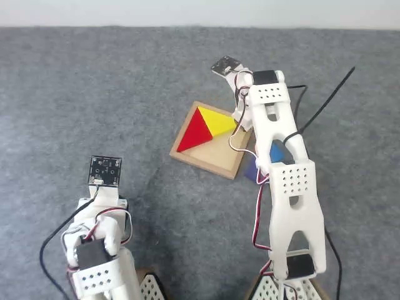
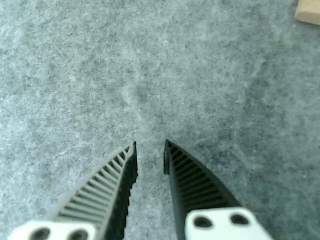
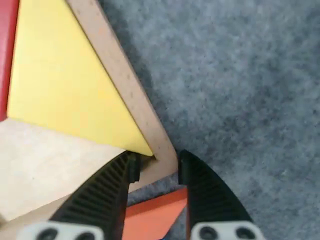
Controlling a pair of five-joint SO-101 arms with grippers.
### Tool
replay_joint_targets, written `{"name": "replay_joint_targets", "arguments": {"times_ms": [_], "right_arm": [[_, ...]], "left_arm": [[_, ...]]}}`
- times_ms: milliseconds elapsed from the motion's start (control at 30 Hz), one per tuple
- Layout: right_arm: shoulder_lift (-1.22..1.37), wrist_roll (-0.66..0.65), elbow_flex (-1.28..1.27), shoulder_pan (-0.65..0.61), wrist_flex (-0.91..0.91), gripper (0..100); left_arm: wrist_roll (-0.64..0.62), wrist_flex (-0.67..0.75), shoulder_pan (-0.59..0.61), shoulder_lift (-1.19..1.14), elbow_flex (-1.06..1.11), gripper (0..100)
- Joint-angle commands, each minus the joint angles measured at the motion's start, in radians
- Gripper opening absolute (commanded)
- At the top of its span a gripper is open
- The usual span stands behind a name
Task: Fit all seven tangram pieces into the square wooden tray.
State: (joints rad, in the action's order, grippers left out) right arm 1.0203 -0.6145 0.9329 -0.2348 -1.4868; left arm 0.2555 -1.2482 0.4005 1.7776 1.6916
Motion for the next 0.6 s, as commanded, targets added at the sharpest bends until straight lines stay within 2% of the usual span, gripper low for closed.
{"name": "replay_joint_targets", "arguments": {"times_ms": [0, 400, 567], "right_arm": [[-0.002, -0.072, 0.064, -0.036, 0.002, 4.3], [-0.004, -0.315, 0.077, -0.154, -0.039, 4.3], [-0.004, -0.336, 0.078, -0.203, -0.031, 4.9]], "left_arm": [[0.009, -0.006, 0.009, 0.012, -0.007, 9], [0.009, -0.006, 0.009, 0.012, -0.007, 9], [0.009, -0.006, 0.009, 0.012, -0.007, 9]]}}
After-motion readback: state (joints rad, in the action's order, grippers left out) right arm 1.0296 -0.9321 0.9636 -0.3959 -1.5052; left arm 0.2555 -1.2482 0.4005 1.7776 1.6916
